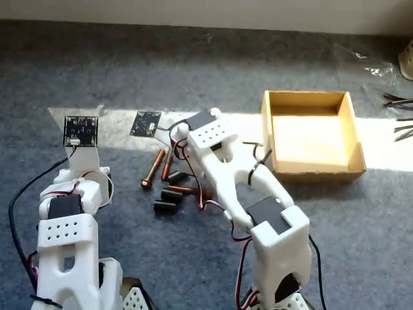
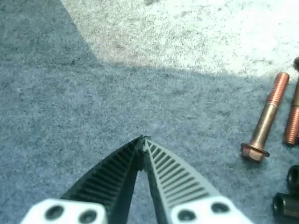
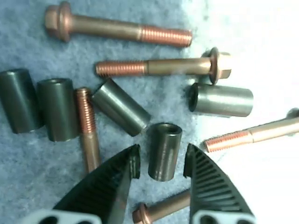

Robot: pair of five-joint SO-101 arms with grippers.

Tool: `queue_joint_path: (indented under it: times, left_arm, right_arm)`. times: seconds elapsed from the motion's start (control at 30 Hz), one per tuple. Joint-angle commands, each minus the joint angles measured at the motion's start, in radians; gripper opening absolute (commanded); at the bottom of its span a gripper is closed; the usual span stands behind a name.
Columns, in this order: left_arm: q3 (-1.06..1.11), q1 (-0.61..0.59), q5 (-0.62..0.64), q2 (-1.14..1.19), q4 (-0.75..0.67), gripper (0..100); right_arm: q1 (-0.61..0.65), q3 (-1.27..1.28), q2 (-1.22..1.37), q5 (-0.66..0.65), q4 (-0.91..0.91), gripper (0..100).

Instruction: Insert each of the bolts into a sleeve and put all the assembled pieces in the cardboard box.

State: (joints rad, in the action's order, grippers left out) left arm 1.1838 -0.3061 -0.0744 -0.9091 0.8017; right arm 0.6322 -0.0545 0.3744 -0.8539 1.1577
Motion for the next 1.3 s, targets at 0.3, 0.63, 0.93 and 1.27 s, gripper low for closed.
queue_joint_path:
  times: [0.3,0.63,0.93,1.27]
  left_arm:
    - [-0.007,-0.015,0.005,0.002,-0.023,1]
    - [-0.007,-0.015,0.005,0.002,-0.023,1]
    - [0.025,-0.015,0.005,-0.002,-0.068,1]
    - [0.028,-0.015,0.005,-0.002,-0.072,1]
  right_arm:
    - [-0.021,0.096,-0.008,-0.006,-0.071,15.0]
    - [-0.019,0.096,0.059,-0.006,-0.073,14.9]
    - [-0.019,0.022,0.147,0.089,-0.108,14.9]
    - [-0.015,0.028,0.153,0.086,-0.028,1.3]
